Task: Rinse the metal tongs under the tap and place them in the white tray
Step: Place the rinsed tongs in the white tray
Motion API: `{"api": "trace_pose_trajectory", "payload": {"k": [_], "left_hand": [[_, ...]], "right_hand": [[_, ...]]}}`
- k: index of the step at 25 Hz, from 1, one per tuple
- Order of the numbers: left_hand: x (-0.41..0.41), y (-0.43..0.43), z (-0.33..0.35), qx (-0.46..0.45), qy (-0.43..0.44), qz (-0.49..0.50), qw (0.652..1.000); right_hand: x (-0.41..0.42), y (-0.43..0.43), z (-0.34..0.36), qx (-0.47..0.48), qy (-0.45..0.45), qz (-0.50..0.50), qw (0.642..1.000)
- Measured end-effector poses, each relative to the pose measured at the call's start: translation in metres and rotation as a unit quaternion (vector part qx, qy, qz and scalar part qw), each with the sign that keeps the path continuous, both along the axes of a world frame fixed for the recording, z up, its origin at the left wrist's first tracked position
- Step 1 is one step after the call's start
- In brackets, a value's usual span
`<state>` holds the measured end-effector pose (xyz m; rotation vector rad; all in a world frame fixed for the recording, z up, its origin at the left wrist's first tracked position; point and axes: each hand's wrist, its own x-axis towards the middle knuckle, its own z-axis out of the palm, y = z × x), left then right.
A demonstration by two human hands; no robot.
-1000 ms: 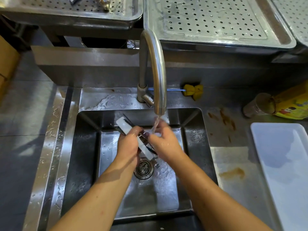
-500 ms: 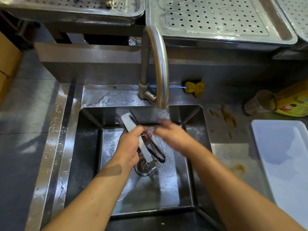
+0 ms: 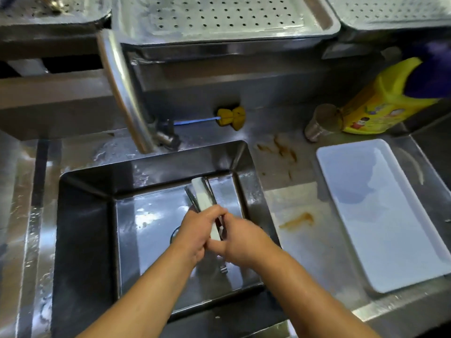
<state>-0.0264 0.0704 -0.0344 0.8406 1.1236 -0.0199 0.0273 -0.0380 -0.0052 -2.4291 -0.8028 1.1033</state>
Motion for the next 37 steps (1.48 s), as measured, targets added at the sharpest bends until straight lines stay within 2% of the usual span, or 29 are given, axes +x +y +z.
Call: {"api": "trace_pose_trajectory", "payload": {"k": [2,4,6,9,12,16,19,21,24,30,32,33,34,35,37], "left_hand": [[0.007,-0.004,0.001,-0.010,-0.019,-0.011,1.000],[0.013,-0.006,0.001,-0.026,-0.031,-0.014,0.999],[0.021,-0.011,0.004,-0.013,-0.034,-0.030,0.999],[0.036,-0.021,0.011,0.010,-0.051,-0.048,0.998],[0.045,-0.032,0.016,0.016,-0.059,-0.053,0.997],[0.048,-0.036,0.019,0.022,-0.067,-0.060,0.996],[0.047,-0.037,0.025,0.023,-0.077,-0.059,0.995],[0.044,-0.036,0.032,0.020,-0.087,-0.056,0.994],[0.036,-0.032,0.040,0.021,-0.092,-0.057,0.994],[0.025,-0.023,0.049,0.005,-0.111,-0.055,0.992],[0.023,-0.022,0.052,-0.007,-0.119,-0.055,0.991],[0.023,-0.024,0.052,-0.015,-0.128,-0.053,0.990],[0.023,-0.025,0.054,-0.027,-0.139,-0.049,0.989],[0.023,-0.026,0.055,-0.038,-0.150,-0.047,0.987],[0.025,-0.029,0.058,-0.055,-0.164,-0.053,0.983]], "right_hand": [[0.022,-0.025,0.009,-0.026,-0.067,0.012,0.997],[0.052,-0.062,0.016,-0.038,-0.145,-0.077,0.986],[0.084,-0.109,0.019,-0.063,-0.237,-0.192,0.950],[0.114,-0.169,0.011,-0.174,-0.258,-0.257,0.915],[0.125,-0.202,-0.004,-0.239,-0.229,-0.210,0.920],[0.126,-0.204,0.005,-0.228,-0.234,-0.116,0.938],[0.101,-0.168,0.018,-0.175,-0.262,-0.085,0.945],[0.078,-0.133,0.020,-0.136,-0.235,-0.064,0.960],[0.059,-0.090,0.017,-0.146,-0.193,-0.038,0.970],[0.047,-0.091,0.009,-0.175,-0.184,-0.012,0.967],[0.043,-0.092,0.018,-0.143,-0.203,-0.028,0.968],[0.040,-0.091,0.025,-0.091,-0.195,-0.072,0.974],[0.035,-0.089,0.033,-0.012,-0.150,-0.132,0.980],[0.029,-0.083,0.042,0.080,-0.066,-0.193,0.976],[0.015,-0.071,0.054,0.197,0.120,-0.260,0.938]]}}
